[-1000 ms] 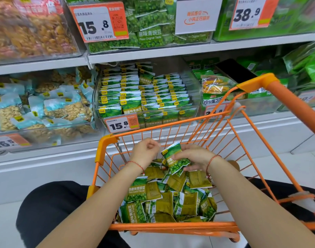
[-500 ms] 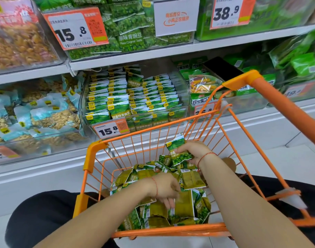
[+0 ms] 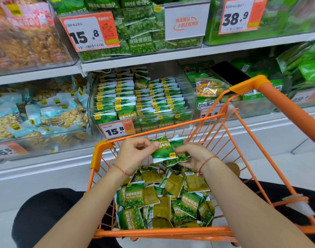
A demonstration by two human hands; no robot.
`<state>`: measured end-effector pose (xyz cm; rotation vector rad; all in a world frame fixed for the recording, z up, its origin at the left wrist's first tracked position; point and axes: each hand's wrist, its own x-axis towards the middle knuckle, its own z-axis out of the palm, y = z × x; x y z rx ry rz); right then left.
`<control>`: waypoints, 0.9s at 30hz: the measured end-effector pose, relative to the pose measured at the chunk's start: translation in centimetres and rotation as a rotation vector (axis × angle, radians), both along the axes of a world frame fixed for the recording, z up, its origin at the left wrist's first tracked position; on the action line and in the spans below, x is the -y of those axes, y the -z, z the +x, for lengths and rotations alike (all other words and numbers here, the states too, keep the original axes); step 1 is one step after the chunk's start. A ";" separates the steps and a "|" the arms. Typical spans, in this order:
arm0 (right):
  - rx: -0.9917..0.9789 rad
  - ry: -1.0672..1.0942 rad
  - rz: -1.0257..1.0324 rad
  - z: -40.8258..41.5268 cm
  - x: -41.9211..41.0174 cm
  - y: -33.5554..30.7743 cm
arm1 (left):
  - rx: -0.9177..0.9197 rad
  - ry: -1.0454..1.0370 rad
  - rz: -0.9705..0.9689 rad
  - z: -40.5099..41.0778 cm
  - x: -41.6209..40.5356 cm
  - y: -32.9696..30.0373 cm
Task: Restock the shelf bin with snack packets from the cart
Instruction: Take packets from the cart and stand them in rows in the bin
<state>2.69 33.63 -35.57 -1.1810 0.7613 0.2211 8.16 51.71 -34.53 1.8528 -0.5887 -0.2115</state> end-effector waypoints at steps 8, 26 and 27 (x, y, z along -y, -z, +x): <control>0.108 -0.021 0.169 -0.3 -1.5 -1.8 | -0.177 -0.113 -0.046 0.7 0.0 0.5; 0.011 -0.103 -0.059 -0.5 -1.5 -0.5 | -0.641 0.220 -0.324 1.3 -1.5 -0.2; 0.016 -0.087 -0.068 -0.5 -1.5 -0.4 | -0.631 0.233 -0.285 1.3 -1.5 -0.2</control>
